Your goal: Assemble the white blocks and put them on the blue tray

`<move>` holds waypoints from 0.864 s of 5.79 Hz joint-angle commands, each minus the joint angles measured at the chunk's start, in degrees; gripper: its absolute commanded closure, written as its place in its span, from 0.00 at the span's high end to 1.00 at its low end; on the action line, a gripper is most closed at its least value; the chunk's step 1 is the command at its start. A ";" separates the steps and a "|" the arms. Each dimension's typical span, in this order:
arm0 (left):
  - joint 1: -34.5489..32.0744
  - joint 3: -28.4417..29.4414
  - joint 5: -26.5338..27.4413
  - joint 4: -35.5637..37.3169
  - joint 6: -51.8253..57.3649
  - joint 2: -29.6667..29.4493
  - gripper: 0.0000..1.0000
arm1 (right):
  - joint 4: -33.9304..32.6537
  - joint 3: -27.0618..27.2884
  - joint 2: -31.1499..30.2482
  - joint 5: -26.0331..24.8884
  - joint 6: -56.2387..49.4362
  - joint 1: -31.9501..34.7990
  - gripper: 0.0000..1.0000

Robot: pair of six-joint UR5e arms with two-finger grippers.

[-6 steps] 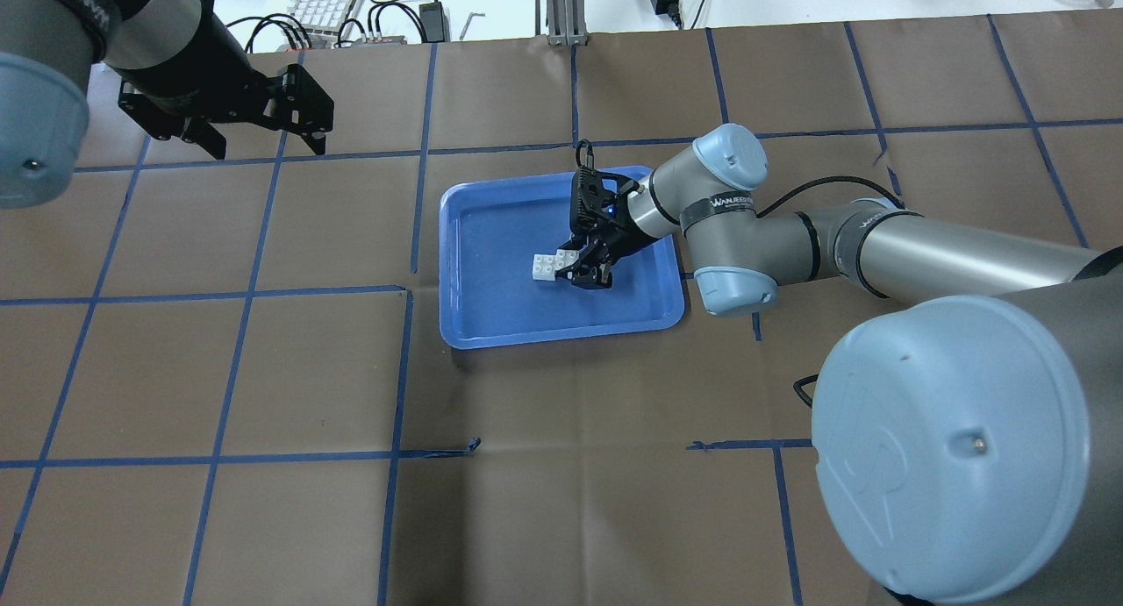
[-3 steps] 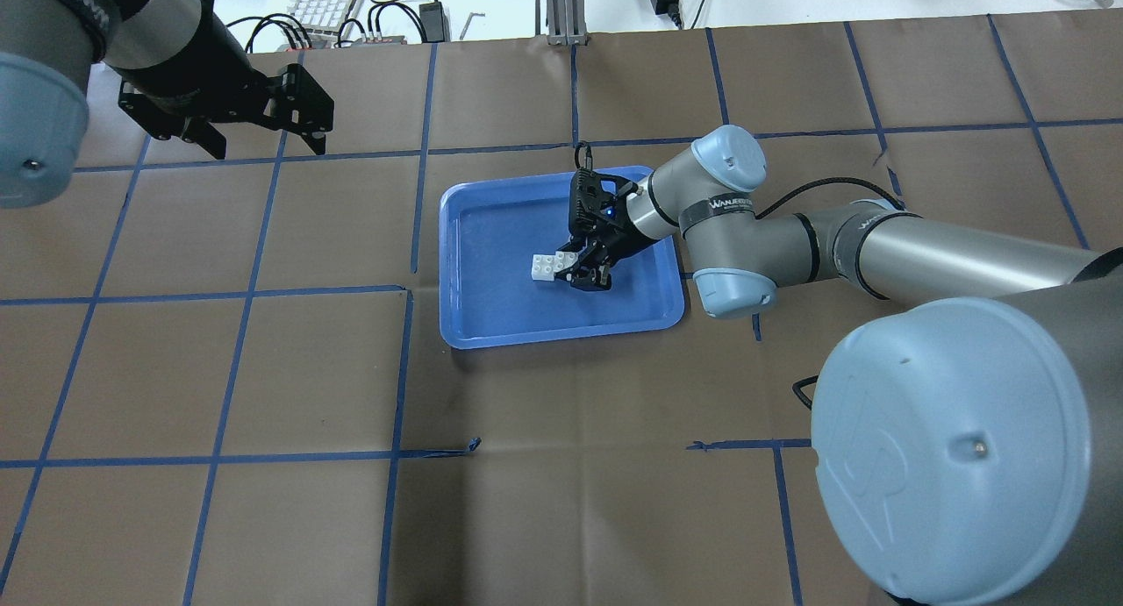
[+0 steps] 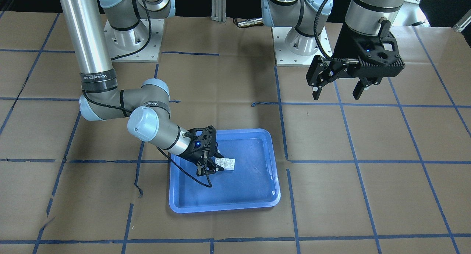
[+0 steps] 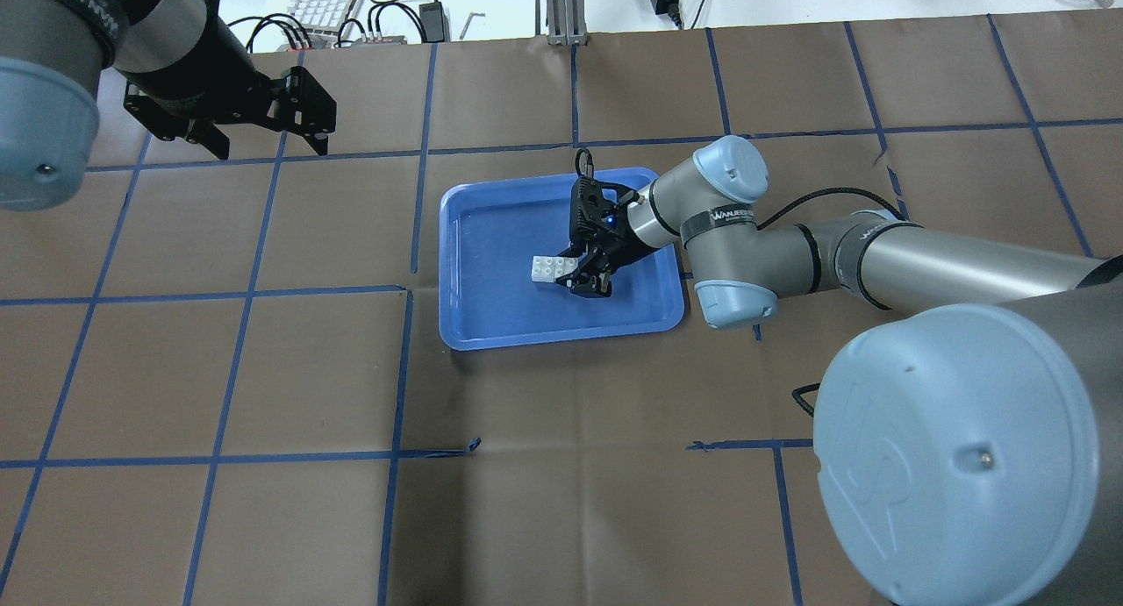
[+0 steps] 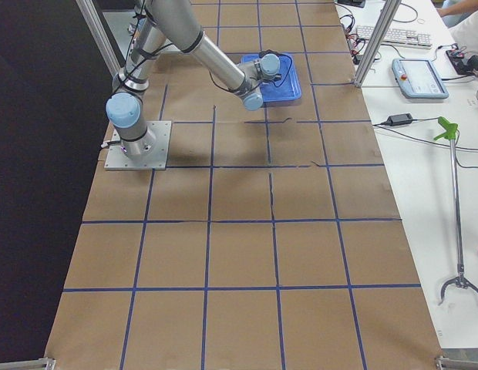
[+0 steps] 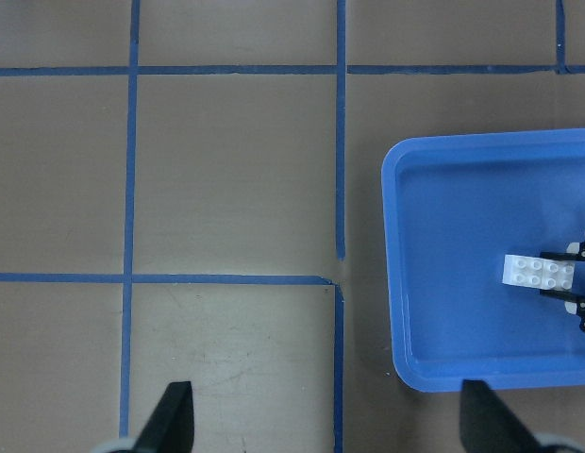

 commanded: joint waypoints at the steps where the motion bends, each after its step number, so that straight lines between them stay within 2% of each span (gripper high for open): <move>1: 0.00 -0.03 0.07 -0.03 0.00 0.08 0.99 | -0.21 -0.04 0.02 0.11 0.00 0.02 0.30; 5: 0.00 -0.03 0.16 -0.12 0.00 0.25 0.99 | -0.39 0.05 0.19 0.46 0.00 0.02 0.52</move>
